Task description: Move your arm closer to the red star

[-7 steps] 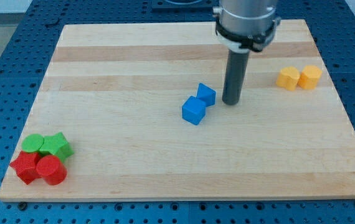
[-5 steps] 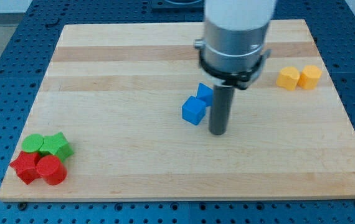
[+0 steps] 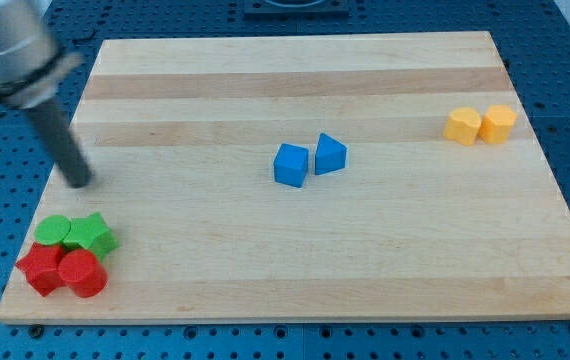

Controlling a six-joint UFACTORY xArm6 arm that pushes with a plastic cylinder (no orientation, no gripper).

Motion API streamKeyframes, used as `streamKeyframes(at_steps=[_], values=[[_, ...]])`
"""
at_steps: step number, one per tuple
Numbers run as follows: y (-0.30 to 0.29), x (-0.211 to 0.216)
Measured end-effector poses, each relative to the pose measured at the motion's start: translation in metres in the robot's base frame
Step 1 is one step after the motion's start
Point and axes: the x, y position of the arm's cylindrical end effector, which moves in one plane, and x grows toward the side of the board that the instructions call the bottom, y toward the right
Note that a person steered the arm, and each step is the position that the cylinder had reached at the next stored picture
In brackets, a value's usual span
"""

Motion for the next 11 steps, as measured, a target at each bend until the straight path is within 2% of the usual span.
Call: streamKeyframes(at_steps=[3,5,8,10,11], values=[[-0.011,0.012],[-0.011,0.088],[-0.011,0.103],[-0.009,0.135],[0.009,0.145]])
